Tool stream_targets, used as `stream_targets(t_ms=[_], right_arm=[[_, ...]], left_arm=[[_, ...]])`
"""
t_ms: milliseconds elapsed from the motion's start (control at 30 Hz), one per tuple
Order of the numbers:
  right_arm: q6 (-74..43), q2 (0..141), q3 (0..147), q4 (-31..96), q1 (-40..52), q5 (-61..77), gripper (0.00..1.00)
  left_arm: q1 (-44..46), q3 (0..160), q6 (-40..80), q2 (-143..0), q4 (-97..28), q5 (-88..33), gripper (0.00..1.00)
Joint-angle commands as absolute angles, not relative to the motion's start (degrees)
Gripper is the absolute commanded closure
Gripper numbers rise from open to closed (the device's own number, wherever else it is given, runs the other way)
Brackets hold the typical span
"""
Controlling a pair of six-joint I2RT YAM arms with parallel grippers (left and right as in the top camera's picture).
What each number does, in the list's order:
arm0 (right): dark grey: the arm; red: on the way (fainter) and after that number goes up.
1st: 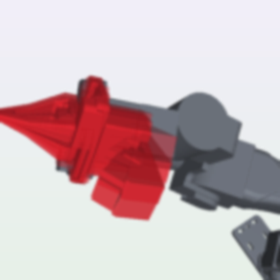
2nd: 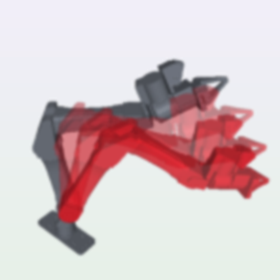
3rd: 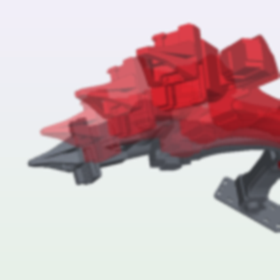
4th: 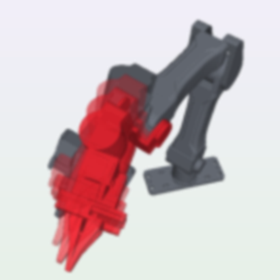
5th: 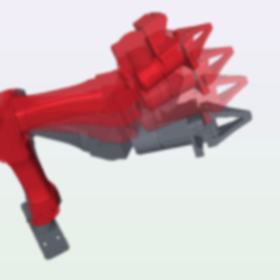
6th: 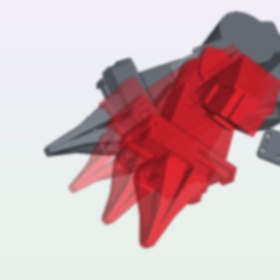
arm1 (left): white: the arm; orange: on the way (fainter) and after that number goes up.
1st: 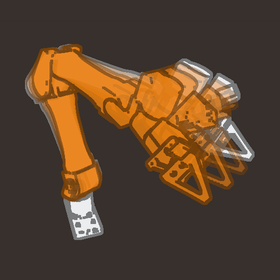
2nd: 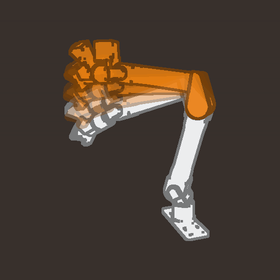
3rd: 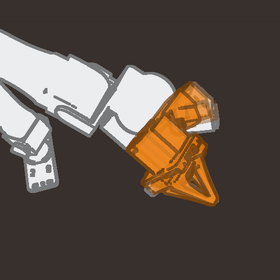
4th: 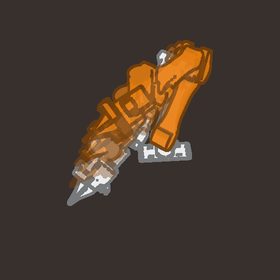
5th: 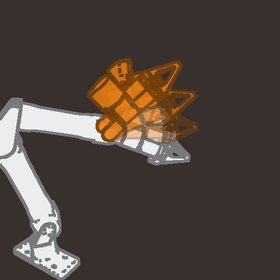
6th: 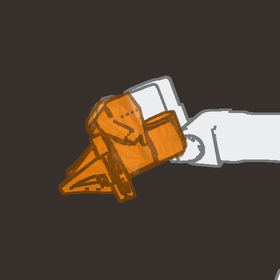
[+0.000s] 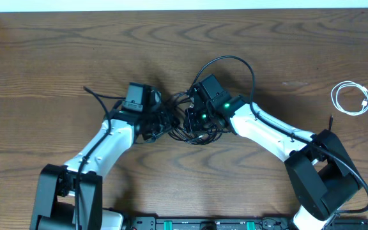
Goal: Untangle cables
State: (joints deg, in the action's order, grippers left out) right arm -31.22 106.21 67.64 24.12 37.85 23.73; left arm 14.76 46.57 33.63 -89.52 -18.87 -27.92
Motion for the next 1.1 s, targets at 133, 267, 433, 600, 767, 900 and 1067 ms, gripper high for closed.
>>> stream_targets(t_ms=[133, 267, 433, 600, 767, 900, 1067], right_arm=[[-31.2, 105.2, 67.7, 24.0, 38.1, 23.5, 0.99], [-31.2, 105.2, 67.7, 24.0, 38.1, 23.5, 0.99], [-31.2, 105.2, 67.7, 24.0, 38.1, 23.5, 0.99], [-31.2, 105.2, 67.7, 24.0, 38.1, 23.5, 0.99], [-31.2, 105.2, 67.7, 24.0, 38.1, 23.5, 0.99], [-31.2, 105.2, 67.7, 24.0, 38.1, 23.5, 0.99], [-31.2, 105.2, 67.7, 24.0, 38.1, 23.5, 0.99]], left_arm=[[16.8, 46.3, 37.2, -90.0, -18.7, -20.2, 0.54], [16.8, 46.3, 37.2, -90.0, -18.7, -19.8, 0.54], [16.8, 46.3, 37.2, -90.3, -18.5, -19.8, 0.53], [16.8, 46.3, 37.2, -91.5, -18.5, -19.8, 0.54], [16.8, 46.3, 37.2, -93.5, -17.8, -19.9, 0.53], [16.8, 46.3, 37.2, -94.6, -16.7, -19.9, 0.53], [16.8, 46.3, 37.2, -94.6, -15.8, -19.8, 0.92]])
